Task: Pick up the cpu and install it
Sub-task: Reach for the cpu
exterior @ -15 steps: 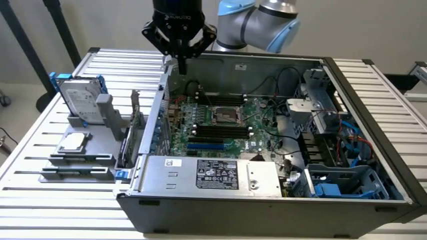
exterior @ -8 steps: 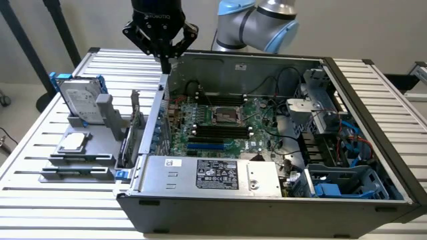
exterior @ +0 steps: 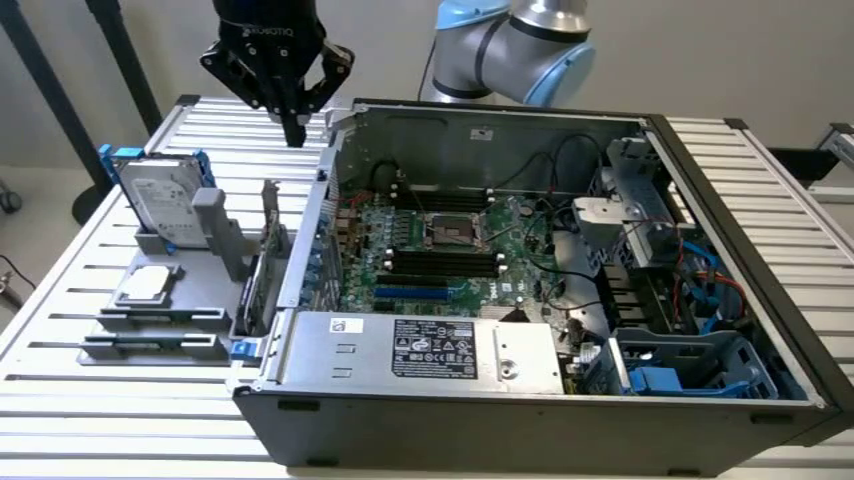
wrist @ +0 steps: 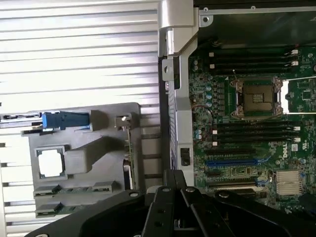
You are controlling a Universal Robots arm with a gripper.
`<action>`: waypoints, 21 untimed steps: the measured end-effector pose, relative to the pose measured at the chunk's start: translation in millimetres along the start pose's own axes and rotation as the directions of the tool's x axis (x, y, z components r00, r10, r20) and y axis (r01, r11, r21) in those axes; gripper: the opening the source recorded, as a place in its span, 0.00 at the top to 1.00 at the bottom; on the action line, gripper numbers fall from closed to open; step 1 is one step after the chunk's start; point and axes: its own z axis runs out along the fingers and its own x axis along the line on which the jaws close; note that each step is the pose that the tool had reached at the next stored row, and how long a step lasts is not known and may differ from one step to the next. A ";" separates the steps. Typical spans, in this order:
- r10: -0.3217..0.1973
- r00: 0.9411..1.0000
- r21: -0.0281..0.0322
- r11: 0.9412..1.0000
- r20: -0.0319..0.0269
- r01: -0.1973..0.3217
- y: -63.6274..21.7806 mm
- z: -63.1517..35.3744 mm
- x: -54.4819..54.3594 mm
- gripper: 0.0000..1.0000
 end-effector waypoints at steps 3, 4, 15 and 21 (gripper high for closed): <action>0.000 1.000 0.001 1.000 0.000 0.000 -1.0 0.4 13.5 0.89; 0.000 1.000 0.001 1.000 0.000 0.000 -1.3 0.7 18.1 0.89; 0.000 1.000 0.013 1.000 0.001 0.000 -5.2 7.5 68.2 0.89; 0.000 1.000 0.019 1.000 0.001 0.000 -7.3 12.1 95.4 0.89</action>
